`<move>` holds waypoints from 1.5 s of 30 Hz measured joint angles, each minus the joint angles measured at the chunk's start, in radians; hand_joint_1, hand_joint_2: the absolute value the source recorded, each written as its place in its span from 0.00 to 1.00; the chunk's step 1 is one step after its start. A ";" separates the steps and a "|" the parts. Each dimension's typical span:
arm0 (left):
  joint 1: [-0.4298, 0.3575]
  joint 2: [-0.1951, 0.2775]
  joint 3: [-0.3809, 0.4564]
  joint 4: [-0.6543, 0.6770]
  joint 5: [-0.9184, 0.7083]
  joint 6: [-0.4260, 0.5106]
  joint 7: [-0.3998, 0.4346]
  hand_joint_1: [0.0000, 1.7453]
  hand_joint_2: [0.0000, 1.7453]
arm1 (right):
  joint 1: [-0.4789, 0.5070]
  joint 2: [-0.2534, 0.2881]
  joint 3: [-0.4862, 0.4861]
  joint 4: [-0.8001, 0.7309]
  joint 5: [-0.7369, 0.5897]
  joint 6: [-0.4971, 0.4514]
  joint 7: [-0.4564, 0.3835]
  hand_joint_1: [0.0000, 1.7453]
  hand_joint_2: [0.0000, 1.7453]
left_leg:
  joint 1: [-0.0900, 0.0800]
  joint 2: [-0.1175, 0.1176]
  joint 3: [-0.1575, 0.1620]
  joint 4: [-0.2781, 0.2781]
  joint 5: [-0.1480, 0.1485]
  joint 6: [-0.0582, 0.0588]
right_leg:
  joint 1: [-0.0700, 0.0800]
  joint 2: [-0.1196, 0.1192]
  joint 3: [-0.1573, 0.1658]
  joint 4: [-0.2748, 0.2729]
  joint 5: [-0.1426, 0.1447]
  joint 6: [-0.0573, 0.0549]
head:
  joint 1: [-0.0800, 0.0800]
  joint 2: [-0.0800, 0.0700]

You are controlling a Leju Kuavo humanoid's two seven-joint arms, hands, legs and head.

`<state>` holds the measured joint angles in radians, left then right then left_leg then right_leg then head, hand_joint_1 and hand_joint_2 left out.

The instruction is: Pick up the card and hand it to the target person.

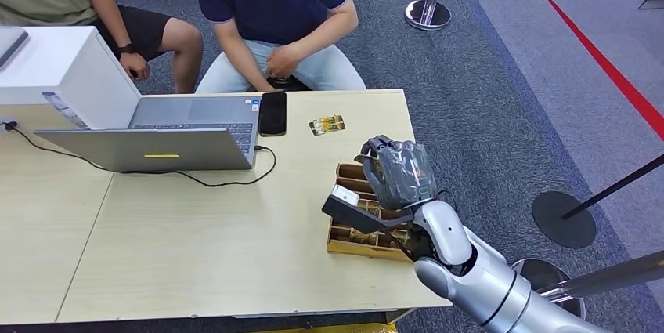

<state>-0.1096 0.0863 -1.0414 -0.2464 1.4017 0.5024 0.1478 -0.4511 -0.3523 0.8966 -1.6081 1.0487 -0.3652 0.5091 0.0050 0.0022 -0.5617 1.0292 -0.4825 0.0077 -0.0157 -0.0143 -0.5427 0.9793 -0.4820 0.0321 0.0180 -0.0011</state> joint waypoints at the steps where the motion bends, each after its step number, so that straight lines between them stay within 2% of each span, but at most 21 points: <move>1: 0.000 0.000 0.000 0.000 -0.002 0.000 0.001 0.00 1.00 | 0.004 0.000 -0.008 -0.015 0.008 -0.010 -0.005 0.98 1.00 | 0.000 0.000 0.000 0.000 0.000 0.000 | 0.000 0.000 0.000 0.000 0.000 0.000 | 0.000 0.000; 6: 0.000 0.004 0.000 0.000 -0.028 -0.016 0.011 0.00 1.00 | -0.012 0.003 -0.029 -0.036 -0.012 -0.011 -0.042 0.98 1.00 | 0.000 0.000 0.000 0.000 0.000 0.000 | 0.000 0.000 0.000 0.000 0.000 0.000 | 0.000 0.000; 11: -0.001 0.011 0.000 0.000 -0.050 -0.038 0.012 0.00 1.00 | -0.081 0.035 -0.030 0.041 -0.071 -0.010 -0.096 0.98 1.00 | 0.000 0.000 0.000 0.000 0.001 -0.001 | 0.000 0.000 0.000 0.000 0.001 0.000 | 0.000 0.000; 15: -0.002 0.016 -0.001 0.000 -0.069 -0.055 0.012 0.00 1.00 | -0.147 0.076 -0.019 0.154 -0.154 -0.017 -0.152 0.98 1.00 | 0.000 0.000 -0.001 0.000 0.001 -0.001 | 0.000 0.000 0.000 0.001 0.001 0.000 | 0.000 0.000; 19: -0.003 0.020 -0.003 0.000 -0.085 -0.070 0.012 0.00 1.00 | -0.239 0.145 -0.002 0.349 -0.194 -0.078 -0.210 0.98 1.00 | 0.000 -0.001 -0.001 0.000 0.001 -0.001 | 0.000 -0.001 0.000 0.001 0.001 0.000 | 0.000 0.000; 24: -0.003 0.023 -0.003 0.000 -0.089 -0.071 0.017 0.00 1.00 | -0.301 0.206 0.014 0.514 -0.199 -0.103 -0.227 0.98 1.00 | 0.000 -0.001 -0.001 0.000 0.001 -0.001 | 0.000 -0.001 0.000 0.001 0.001 0.000 | 0.000 0.000; 28: -0.003 0.026 -0.003 0.000 -0.096 -0.079 0.020 0.00 1.00 | -0.326 0.231 0.025 0.586 -0.196 -0.107 -0.220 0.00 1.00 | 0.000 -0.001 -0.001 0.000 0.001 -0.001 | 0.000 -0.001 0.000 0.001 0.001 0.000 | 0.000 0.000; 31: -0.003 0.028 -0.003 0.000 -0.109 -0.088 0.021 0.00 1.00 | -0.334 0.237 0.032 0.614 -0.195 -0.107 -0.210 0.00 1.00 | 0.000 -0.001 -0.001 0.000 0.001 -0.001 | 0.000 -0.001 0.000 0.001 0.001 0.000 | 0.000 0.000; 35: -0.002 0.029 -0.003 0.001 -0.111 -0.083 0.012 0.00 0.00 | -0.338 0.239 0.035 0.636 -0.196 -0.108 -0.201 0.00 1.00 | 0.000 -0.001 -0.001 0.000 0.001 -0.001 | 0.000 -0.001 0.000 0.001 0.001 0.000 | 0.000 0.000; 41: -0.002 0.033 -0.003 0.003 -0.106 -0.078 0.002 0.00 0.00 | -0.340 0.236 0.034 0.650 -0.205 -0.146 -0.184 0.00 1.00 | 0.000 -0.001 0.000 0.000 0.001 -0.001 | 0.000 0.000 0.000 0.001 0.001 0.000 | 0.000 0.000; 45: -0.001 0.036 -0.003 0.004 -0.101 -0.072 -0.004 0.00 0.00 | -0.336 0.217 0.011 0.645 -0.291 -0.236 -0.192 0.00 1.00 | 0.000 0.000 0.000 0.000 0.001 -0.001 | 0.000 0.000 0.000 0.001 0.001 0.000 | 0.000 0.000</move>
<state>-0.1108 0.1224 -1.0449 -0.2428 1.3012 0.4299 0.1439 -0.7867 -0.1351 0.9080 -0.9632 0.7576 -0.6009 0.3175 0.0053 0.0017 -0.5616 1.0293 -0.4813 0.0063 -0.0156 -0.0146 -0.5431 0.9803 -0.4814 0.0318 0.0178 -0.0011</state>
